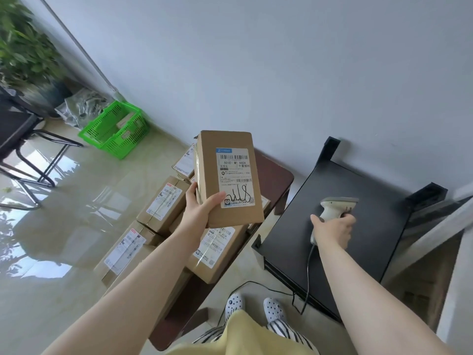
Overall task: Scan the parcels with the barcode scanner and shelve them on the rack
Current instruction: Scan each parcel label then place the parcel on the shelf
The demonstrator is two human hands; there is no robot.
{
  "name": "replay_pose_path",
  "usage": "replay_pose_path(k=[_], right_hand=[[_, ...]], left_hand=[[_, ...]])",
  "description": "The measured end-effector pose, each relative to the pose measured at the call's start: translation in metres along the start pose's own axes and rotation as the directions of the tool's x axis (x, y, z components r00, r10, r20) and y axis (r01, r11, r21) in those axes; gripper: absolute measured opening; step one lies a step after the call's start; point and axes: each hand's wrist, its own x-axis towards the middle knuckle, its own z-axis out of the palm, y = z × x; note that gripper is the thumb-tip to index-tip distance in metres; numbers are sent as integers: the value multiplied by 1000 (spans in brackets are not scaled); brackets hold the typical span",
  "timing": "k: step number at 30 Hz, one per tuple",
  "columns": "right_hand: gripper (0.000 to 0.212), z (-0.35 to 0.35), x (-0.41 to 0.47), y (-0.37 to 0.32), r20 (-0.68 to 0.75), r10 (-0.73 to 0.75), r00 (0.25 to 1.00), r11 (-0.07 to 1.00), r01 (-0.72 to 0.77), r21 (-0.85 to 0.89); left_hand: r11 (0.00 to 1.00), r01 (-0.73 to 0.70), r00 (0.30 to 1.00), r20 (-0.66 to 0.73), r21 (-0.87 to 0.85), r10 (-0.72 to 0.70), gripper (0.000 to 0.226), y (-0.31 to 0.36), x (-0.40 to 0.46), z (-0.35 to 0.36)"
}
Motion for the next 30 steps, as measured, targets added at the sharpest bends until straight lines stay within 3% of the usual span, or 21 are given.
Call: replay_pose_path(k=[5,8,10,12,15,18,20,24,30], right_hand=[[59,-5,3,-6,28,40,999,992,-43,118],[53,-11,-7,-15,65,18,998,924,-41,380],[42,-24,-22,-30,197,-75,977,816,-53,576],[27,-43,-45,-47,410,-242,879,733,-111,671],[31,-68,-84,-69,660,-447,604,742,-163,651],[44,-77,-111,-82,794,-465,391,794,-214,570],[46,-78,-124,-85,830,-446,334,819,-221,529],[46,-72,-139,-85,850,-406,337,823,-268,500],[41,-72,-150,-88,839,-360,409,830,-270,488]], left_hand=[[1000,3,1000,-5,-4,-3,100,-1,-2,-3],[1000,-4,1000,-6,-7,4,103,0,-1,-4],[1000,-10,1000,-10,-15,10,103,-1,0,-3],[1000,-10,1000,-21,-24,10,101,-2,2,-2],[999,-12,999,-43,-42,10,101,-3,6,-1],[999,-18,998,-59,-44,15,101,-3,7,1],[999,-26,998,-66,-47,23,100,-4,8,1],[998,-35,997,-72,-54,31,104,-4,10,0],[997,-34,997,-72,-64,30,107,-5,8,-1]])
